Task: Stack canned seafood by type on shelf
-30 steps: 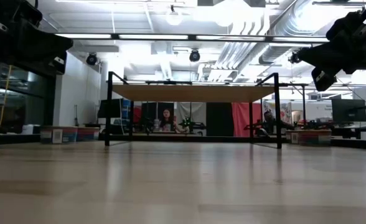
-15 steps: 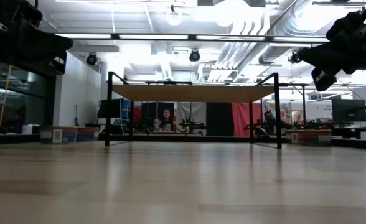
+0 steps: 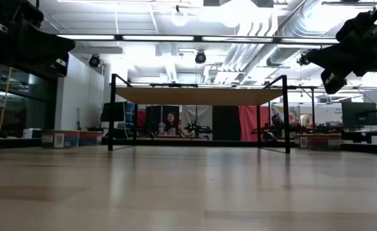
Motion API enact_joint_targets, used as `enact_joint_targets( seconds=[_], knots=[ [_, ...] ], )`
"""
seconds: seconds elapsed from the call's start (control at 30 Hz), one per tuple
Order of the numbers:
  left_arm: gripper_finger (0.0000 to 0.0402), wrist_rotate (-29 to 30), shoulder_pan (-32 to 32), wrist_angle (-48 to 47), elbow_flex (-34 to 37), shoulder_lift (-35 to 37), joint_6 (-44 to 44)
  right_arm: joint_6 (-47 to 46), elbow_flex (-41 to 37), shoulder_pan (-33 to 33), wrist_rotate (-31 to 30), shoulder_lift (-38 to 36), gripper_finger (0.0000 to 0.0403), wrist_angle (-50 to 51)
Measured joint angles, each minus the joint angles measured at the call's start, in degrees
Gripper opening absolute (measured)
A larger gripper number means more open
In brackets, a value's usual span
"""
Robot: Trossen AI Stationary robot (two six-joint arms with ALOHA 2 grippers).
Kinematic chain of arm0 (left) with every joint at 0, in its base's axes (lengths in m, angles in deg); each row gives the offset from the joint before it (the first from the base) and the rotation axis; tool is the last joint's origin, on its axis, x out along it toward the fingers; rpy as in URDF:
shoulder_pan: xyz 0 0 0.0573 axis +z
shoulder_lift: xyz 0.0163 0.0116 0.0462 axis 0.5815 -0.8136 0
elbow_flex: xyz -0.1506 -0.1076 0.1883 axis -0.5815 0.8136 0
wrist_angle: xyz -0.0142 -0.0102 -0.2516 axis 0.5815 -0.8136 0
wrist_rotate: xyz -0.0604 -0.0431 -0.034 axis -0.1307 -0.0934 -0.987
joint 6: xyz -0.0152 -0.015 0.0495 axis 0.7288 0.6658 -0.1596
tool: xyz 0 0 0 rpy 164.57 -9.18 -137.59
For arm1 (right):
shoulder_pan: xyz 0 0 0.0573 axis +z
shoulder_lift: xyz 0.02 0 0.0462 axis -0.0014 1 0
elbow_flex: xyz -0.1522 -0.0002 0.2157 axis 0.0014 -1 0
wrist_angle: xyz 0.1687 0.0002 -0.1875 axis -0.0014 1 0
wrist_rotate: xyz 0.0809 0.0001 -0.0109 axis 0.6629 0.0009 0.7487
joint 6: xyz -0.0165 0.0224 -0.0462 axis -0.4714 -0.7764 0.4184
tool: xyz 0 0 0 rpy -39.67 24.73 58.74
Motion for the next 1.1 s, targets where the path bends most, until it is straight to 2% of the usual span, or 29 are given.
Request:
enact_joint_targets(
  seconds=[0.4, 0.47, 0.53, 0.67, 0.73, 0.83, 0.87, 0.93, 1.0, 1.1],
  knots=[
    [0.0001, 0.1, 0.0, 0.3, 0.0, 0.0, -0.1, 0.0, 0.0, 0.0, 0.0, 0.0, 0.0, 0.0],
    [0.0001, 1.8, 0.0, 3.0, 0.0, -0.1, -2.4, 0.0, 0.0, 0.0, 0.0, 0.0, 0.0, 0.0],
    [0.0001, 3.8, 0.1, 8.7, 0.0, -0.1, -0.7, 0.0, 0.0, 0.0, 0.0, 0.0, 0.0, 0.0],
    [0.0001, 6.7, 0.1, 26.4, 0.0, -0.1, 4.4, 0.0, 0.0, 0.0, 0.0, 0.0, 0.0, 0.0],
    [0.0001, 13.5, 0.1, 35.3, 0.0, -0.2, 4.1, 0.0, 0.0, 0.0, 0.0, 0.0, 0.0, 0.0],
    [0.0001, 22.7, 0.1, 46.8, -0.3, -0.8, 10.4, 0.0, 0.0, 0.0, 0.0, 0.0, 0.0, 0.0],
    [0.0001, 25.1, 0.1, 46.0, -1.2, -2.1, 12.7, 0.0, 0.0, 0.0, 0.0, 0.1, 0.0, 0.0],
    [0.0001, 24.4, 0.0, 37.8, -3.9, -7.1, 18.4, 0.0, 0.0, 0.0, 0.0, 0.0, 0.0, 0.0],
    [0.0001, 22.9, -0.7, 31.4, -8.1, -17.1, 24.7, 0.0, 0.0, 0.0, 0.0, 0.1, 0.0, 0.0],
    [0.0001, 23.1, -2.0, 31.1, -16.6, -33.8, 28.5, 0.0, 0.0, 0.0, 0.0, 0.1, 0.0, 0.0]
  ],
)
